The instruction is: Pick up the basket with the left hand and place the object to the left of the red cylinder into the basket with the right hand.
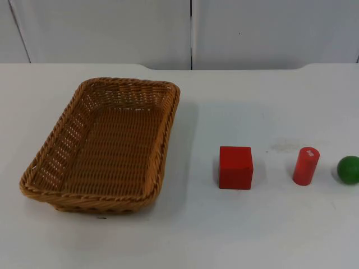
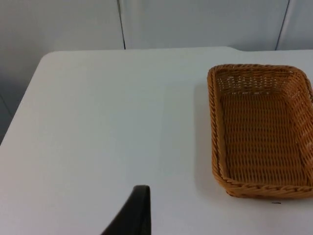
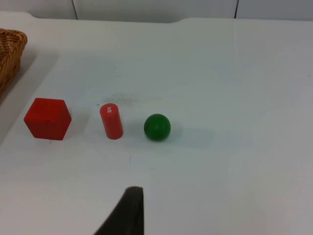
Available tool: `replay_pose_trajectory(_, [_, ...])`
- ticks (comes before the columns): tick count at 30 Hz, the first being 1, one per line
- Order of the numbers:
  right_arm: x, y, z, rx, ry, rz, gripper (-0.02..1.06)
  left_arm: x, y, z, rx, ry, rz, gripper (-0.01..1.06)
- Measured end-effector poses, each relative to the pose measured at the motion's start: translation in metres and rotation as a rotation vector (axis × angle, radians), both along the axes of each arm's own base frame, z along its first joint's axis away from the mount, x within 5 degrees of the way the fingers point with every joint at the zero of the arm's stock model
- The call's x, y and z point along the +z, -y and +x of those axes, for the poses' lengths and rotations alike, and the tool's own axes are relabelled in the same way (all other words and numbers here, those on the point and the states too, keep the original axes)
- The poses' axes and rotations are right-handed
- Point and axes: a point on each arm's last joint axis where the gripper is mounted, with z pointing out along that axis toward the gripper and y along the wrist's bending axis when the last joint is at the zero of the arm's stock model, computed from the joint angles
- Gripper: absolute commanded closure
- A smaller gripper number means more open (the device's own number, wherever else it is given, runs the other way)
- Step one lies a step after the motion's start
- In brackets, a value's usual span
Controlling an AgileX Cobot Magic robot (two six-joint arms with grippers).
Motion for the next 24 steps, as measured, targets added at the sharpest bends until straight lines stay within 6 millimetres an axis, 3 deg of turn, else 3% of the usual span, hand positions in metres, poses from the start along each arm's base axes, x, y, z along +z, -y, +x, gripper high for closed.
replay_pose_trajectory(24, [0.0, 0.0, 0.0, 0.001, 0.0, -0.002, -0.01, 0.006, -0.0003, 0.0064, 0.003, 0.027, -0.008, 0.0])
